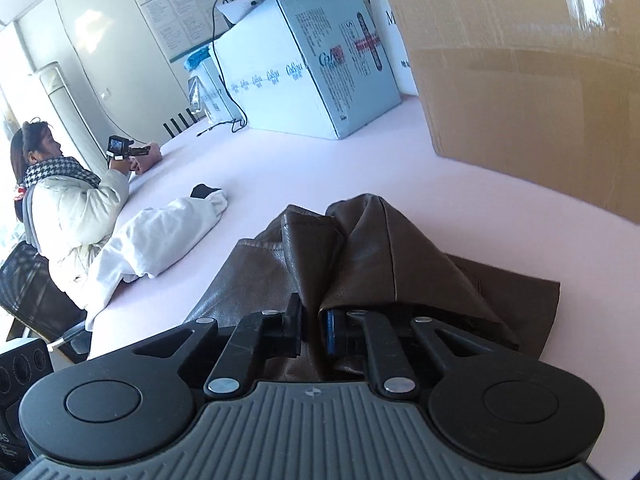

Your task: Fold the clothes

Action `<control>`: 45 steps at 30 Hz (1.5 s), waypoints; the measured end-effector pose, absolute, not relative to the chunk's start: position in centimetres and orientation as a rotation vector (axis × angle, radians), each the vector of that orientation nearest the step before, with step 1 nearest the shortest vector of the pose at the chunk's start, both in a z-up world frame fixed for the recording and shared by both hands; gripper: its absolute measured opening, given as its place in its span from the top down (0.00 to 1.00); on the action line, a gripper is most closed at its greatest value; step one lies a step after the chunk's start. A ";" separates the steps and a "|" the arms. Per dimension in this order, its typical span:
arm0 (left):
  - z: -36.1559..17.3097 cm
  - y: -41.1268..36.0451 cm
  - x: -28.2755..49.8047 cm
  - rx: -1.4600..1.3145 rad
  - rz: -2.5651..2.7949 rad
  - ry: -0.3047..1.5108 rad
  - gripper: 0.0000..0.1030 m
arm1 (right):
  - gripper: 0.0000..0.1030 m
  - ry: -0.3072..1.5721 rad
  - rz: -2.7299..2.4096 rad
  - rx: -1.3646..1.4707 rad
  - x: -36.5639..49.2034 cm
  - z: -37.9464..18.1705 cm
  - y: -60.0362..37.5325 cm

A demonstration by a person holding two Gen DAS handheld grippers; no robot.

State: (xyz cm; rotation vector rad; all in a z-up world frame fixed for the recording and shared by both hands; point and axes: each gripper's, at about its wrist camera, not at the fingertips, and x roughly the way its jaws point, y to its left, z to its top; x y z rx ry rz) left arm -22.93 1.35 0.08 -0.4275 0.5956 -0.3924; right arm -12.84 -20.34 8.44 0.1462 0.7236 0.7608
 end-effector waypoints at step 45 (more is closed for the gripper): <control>2.3 -9.0 -19.7 0.063 -0.676 0.653 0.28 | 0.24 0.625 0.284 -0.147 -10.1 8.5 -22.2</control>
